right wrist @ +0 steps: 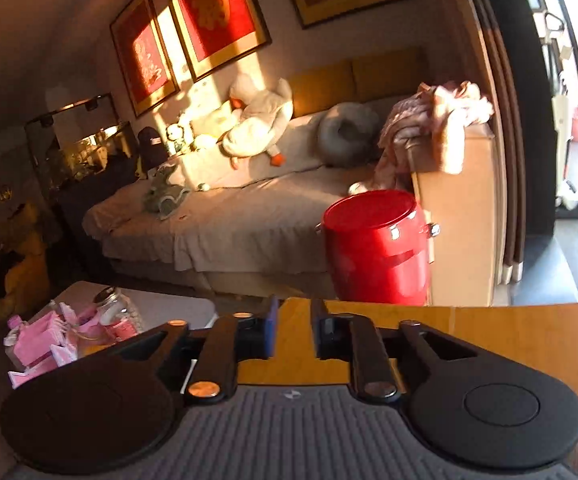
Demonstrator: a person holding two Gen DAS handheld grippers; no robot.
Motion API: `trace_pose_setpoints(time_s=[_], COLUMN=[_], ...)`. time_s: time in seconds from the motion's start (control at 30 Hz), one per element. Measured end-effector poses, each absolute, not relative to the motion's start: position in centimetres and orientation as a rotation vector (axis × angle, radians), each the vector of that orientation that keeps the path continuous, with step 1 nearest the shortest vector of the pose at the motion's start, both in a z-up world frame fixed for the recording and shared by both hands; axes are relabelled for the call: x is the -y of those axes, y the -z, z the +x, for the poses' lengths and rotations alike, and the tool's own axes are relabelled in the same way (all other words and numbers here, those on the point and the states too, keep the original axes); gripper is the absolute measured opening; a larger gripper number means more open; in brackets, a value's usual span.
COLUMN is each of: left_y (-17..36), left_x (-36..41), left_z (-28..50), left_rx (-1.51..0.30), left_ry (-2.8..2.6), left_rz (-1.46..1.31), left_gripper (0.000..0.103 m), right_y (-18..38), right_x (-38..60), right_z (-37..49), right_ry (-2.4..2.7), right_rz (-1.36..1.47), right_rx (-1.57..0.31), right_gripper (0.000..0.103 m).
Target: Fold clothes
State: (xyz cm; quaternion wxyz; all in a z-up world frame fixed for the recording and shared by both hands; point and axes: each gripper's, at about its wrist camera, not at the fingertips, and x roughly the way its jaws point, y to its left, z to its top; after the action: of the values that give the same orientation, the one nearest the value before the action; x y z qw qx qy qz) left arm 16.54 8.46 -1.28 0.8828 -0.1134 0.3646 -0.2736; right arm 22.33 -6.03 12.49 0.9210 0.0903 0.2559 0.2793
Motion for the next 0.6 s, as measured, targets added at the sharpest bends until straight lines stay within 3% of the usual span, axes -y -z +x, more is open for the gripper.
trace_pose_setpoints(time_s=[0.23,0.33,0.6], left_y=[0.1,-0.6,0.2], left_x=[-7.8,-7.6,-5.2], left_z=[18.2,19.6,24.9], left_rx=[-0.699,-0.681,-0.724], left_ry=[0.509,0.464,0.365], left_rz=[-0.249,-0.258,-0.188], left_gripper=[0.099,0.079,0.073], right_y=[-9.4,-6.1,0.3], right_x=[11.8,14.9,19.7], right_z=[21.7,20.2,15.7], right_ry=[-0.46,-0.395,-0.32], right_rz=[0.186,0.183,0.221], right_rx=[-0.545,-0.579,-0.589], right_gripper=[0.038,0.046,0.047])
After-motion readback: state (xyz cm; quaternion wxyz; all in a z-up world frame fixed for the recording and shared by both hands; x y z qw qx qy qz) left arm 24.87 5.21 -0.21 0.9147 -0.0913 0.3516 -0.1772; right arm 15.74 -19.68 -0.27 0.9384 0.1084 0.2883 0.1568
